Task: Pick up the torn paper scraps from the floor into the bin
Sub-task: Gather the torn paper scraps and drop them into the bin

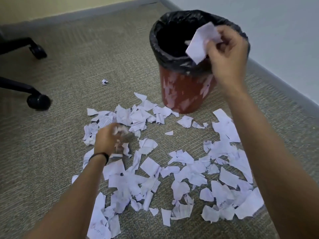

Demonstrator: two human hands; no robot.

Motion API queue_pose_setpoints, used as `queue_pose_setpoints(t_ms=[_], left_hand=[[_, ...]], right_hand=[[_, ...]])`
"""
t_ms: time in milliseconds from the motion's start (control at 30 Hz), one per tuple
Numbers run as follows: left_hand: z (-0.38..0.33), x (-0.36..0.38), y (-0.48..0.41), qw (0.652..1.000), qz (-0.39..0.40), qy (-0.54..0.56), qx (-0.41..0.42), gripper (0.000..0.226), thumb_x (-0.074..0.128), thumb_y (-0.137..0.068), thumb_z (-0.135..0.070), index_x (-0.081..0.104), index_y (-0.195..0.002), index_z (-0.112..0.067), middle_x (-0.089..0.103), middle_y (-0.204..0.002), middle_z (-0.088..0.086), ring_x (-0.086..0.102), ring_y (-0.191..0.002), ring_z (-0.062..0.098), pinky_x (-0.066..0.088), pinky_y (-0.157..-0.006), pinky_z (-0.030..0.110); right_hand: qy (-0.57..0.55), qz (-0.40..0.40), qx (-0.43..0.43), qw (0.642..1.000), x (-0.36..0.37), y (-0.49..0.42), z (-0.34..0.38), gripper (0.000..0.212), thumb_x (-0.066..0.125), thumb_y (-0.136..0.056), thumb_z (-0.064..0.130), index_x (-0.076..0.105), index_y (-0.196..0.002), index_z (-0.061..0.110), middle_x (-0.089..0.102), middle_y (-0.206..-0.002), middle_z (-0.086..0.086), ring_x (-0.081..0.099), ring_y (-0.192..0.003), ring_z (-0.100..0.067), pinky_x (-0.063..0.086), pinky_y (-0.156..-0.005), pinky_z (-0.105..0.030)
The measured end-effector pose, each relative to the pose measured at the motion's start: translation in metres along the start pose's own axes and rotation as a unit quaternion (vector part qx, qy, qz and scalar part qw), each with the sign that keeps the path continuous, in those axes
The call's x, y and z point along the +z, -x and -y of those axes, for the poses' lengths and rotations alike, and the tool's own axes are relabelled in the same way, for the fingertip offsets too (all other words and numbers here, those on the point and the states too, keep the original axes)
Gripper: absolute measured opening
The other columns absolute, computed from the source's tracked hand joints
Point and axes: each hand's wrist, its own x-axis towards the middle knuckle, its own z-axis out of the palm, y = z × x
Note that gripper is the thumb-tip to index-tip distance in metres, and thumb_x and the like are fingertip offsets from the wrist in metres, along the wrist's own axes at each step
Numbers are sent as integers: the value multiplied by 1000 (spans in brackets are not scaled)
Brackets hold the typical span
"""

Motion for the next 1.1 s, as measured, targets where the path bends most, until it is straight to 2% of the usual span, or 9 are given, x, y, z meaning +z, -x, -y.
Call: queue_pose_setpoints(t_ms=[100,233,433,533,600,733,933,1033,1100], left_hand=[[-79,-3,-9,987,-52,134,75,15,56,-89,-4,63,-97,-14,69,-96,8,59,-50,15,42,-37,15],[-182,-1,-13,962,30,246,111,15,55,-90,-7,56,-103,-13,65,-90,11,46,-38,-2,35,-35,15],[-288,-5,-23,879,141,446,91,27,53,-93,-4,39,-116,-2,50,-84,11,60,-63,16,59,-63,27],[-311,1,-27,904,185,376,84,57,55,-94,-17,26,-142,-3,55,-117,21,65,-94,31,57,-78,33],[-311,8,-32,910,208,341,109,73,59,-92,-20,14,-148,-4,32,-149,18,46,-128,34,55,-85,38],[-284,29,-24,924,147,243,257,93,74,-79,-25,15,-149,-9,34,-150,6,39,-135,17,43,-103,24],[-189,86,35,903,-22,117,413,55,51,-91,-9,32,-143,-11,30,-150,6,28,-141,21,28,-115,45],[-127,114,53,903,161,-76,390,62,53,-94,-22,21,-148,-24,11,-158,7,13,-145,22,16,-119,43],[-92,129,60,843,321,-215,374,76,58,-90,-38,11,-149,-30,-6,-159,7,-4,-146,26,13,-117,53]], right_hand=[[65,-33,25,997,-12,-21,-13,20,46,-85,7,59,-96,17,58,-82,3,50,-69,-5,38,-62,-19],[171,31,51,984,-32,-22,-27,57,47,-89,3,32,-143,15,38,-145,-6,56,-112,-11,48,-92,-19],[139,-75,71,985,-71,39,-56,45,42,-85,-7,48,-126,11,52,-118,4,65,-87,-6,57,-81,-30],[184,3,147,972,-97,86,-85,41,44,-87,-7,51,-124,10,49,-129,-8,62,-91,-11,52,-76,-19],[234,89,208,946,-113,117,-113,37,47,-90,-1,50,-126,8,49,-130,-13,56,-107,-22,42,-80,-22],[340,240,349,840,-137,172,-164,58,62,-88,21,36,-139,13,31,-143,-24,35,-131,-33,35,-98,-36],[345,146,439,817,-158,214,-183,81,72,-79,36,27,-145,23,2,-155,-17,4,-144,-35,27,-111,-53],[302,150,460,821,-158,217,-191,85,72,-79,35,23,-146,20,2,-156,-14,11,-144,-32,30,-109,-46],[277,193,473,814,-151,216,-196,88,72,-79,37,19,-147,19,8,-156,-13,15,-144,-30,30,-108,-44]])
